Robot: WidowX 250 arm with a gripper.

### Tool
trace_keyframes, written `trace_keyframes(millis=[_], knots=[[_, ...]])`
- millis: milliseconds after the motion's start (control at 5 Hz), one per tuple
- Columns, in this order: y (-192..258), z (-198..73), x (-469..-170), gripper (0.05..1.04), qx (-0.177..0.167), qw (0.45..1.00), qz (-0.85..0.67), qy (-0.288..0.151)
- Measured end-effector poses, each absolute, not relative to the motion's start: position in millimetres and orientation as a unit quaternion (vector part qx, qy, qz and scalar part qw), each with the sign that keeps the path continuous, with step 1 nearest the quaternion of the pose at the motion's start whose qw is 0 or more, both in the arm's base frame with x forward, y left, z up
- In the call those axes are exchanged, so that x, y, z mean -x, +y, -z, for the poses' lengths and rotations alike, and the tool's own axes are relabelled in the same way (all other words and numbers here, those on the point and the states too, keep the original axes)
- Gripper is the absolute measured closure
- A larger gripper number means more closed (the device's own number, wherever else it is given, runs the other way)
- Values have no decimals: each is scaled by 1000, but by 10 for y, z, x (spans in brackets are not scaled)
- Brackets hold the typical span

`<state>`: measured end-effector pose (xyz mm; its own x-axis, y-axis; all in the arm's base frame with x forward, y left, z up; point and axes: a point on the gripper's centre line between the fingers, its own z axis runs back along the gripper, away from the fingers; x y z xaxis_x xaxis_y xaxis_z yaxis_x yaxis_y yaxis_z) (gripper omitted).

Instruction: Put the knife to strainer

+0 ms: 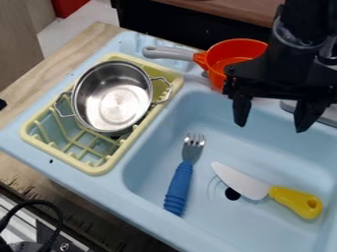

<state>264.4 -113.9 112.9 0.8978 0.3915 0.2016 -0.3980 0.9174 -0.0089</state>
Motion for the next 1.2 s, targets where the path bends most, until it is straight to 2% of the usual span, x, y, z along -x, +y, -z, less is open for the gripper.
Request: trace_keyframes(millis=[400, 600, 800, 1000, 1200], knots=[[-1117, -997, -2575, 85, -44, 971, -224, -76], [-1156, -990, -2530, 85, -32, 951, -304, -45], [-1209, -933, -2494, 85, -1, 911, -411, -23], [-1238, -776, -2446, 85, 22, 866, -499, -31], [-1294, -705, -2442, 85, 77, 810, -580, -28]])
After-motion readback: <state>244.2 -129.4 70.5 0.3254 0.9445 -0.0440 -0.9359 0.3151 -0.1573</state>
